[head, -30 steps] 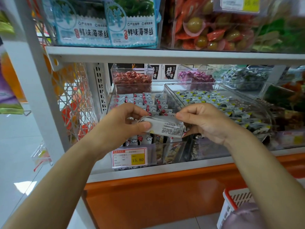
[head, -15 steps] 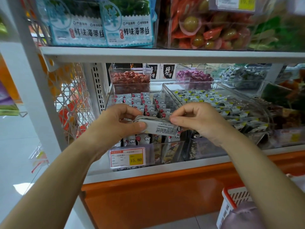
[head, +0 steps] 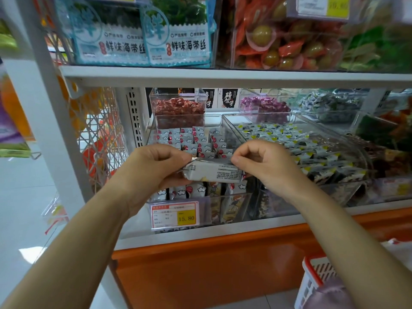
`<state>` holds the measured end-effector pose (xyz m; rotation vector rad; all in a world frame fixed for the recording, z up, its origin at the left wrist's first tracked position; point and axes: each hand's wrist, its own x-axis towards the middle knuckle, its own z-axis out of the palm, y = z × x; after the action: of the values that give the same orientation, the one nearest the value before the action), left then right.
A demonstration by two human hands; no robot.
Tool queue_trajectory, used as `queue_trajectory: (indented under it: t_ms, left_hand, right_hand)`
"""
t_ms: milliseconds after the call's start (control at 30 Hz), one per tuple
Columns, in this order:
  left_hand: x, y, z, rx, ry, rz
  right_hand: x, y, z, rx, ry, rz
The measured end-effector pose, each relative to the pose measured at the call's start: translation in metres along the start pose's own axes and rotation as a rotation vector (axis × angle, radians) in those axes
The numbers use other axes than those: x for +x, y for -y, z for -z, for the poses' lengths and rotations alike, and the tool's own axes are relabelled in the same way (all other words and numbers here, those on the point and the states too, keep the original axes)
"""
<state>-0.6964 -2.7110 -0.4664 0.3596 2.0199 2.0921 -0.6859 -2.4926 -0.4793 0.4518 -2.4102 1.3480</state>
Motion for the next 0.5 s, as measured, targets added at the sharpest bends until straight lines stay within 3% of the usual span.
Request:
queue_trajectory:
  t_ms: [233,367,500]
  left_hand:
    - [0.0026,0.0037,-0.0059,-0.029,-0.140,0.014]
    - [0.0007,0.0042,-0.0090,0.251,-0.123,-0.110]
    - [0.0009,0.0017,-0.0056,0.293,-0.101,-0.159]
  right_hand:
    - [0.0006,0.0003,-0.0031,0.235,0.071,-0.146]
    - [0.0000,0.0018,-0.0039,0.299,0.118,-0.172]
    - [-0.0007,0.0041,-0.0016,0.319,0.166,-0.147]
